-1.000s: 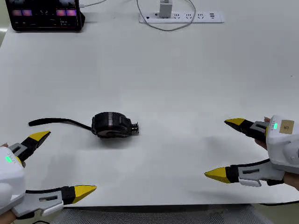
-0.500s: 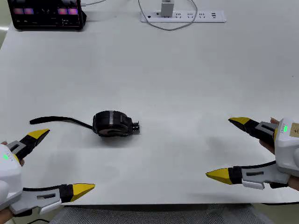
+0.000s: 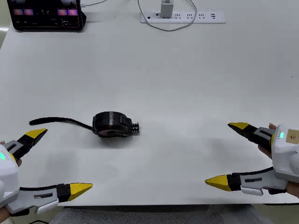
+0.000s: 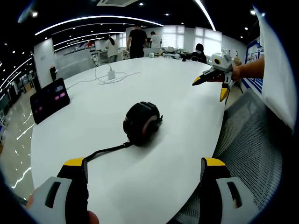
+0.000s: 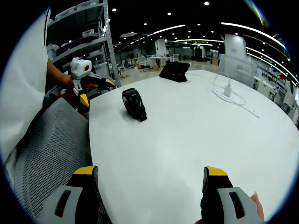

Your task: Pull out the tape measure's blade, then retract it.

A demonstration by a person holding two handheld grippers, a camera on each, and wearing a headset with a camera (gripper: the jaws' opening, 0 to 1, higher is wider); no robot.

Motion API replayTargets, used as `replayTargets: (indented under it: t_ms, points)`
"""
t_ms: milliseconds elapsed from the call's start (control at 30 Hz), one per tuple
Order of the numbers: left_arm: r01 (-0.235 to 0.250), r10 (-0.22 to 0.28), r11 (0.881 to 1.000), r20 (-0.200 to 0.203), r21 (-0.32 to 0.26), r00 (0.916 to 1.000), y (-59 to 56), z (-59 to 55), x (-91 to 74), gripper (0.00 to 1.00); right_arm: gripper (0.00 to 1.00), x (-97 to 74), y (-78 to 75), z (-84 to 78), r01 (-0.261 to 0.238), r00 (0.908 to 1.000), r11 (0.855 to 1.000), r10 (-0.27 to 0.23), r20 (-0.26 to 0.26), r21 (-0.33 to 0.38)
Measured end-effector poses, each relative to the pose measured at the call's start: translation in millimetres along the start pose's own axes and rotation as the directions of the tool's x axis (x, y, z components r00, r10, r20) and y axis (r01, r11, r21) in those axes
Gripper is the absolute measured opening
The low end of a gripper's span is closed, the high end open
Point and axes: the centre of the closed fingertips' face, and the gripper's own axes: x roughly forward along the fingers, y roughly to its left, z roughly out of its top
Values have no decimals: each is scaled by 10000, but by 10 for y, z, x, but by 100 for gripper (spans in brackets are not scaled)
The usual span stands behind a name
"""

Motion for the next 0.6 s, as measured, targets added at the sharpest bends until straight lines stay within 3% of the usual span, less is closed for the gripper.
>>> replayTargets:
  t_ms: [600]
  points:
    - [146, -146, 9998, 5, -162, 9999, -20, -4, 11, 99, 91, -6, -3, 8, -12, 10000, 10000, 12, -52, -59]
